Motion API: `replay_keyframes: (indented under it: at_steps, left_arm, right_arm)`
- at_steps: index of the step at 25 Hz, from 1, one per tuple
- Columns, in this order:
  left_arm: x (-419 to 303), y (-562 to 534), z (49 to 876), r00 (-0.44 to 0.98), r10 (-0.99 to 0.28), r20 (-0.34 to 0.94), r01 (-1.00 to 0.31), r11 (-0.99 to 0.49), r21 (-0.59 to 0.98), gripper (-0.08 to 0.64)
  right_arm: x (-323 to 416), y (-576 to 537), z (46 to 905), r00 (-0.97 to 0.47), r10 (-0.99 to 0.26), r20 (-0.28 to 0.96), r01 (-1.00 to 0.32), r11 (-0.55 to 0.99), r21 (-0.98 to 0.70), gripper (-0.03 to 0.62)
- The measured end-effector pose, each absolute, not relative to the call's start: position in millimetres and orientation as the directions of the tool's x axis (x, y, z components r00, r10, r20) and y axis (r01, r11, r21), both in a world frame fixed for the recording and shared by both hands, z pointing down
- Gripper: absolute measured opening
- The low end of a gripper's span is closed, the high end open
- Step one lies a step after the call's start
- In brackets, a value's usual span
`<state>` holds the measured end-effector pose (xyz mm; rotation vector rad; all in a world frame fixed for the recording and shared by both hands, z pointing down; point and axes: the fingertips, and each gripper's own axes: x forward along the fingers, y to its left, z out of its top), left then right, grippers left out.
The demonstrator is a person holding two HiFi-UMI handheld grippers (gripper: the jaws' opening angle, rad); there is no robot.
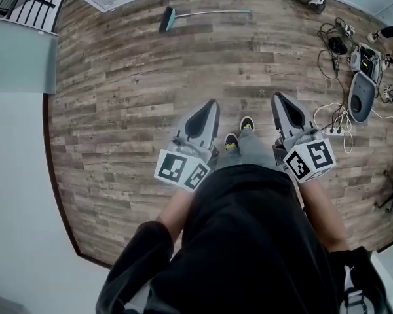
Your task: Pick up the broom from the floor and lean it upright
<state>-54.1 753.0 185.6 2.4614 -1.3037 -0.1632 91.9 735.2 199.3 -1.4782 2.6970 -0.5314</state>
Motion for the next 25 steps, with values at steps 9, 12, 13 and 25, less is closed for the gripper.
replay_keyframes:
  at_steps: [9, 12, 13, 25]
  left_arm:
    - [-11, 685, 175, 0.627, -0.775, 0.08, -0.764, -0.592, 0.256, 0.021]
    - [5, 665, 175, 0.632, -0.77, 0.09, -0.764, -0.599, 0.239, 0.021]
    - [9, 657, 176, 0.629, -0.771, 0.096, -0.767, -0.597, 0.237, 0.021]
    - [42, 612, 208, 0.636, -0.743, 0.209, -0.77, -0.596, 0.228, 0.021]
  right_arm:
    - [108, 671, 208, -0.59, -0.795, 0.142, -0.789, 0.53, -0.311, 0.017]
    - [108, 656, 215, -0.623, -0.77, 0.138, -0.765, 0.563, -0.314, 0.017]
    - [107, 652, 218, -0.642, -0.755, 0.138, -0.751, 0.582, -0.311, 0.017]
    - [128, 599, 248, -0.685, -0.706, 0.183, -0.714, 0.597, -0.366, 0.015]
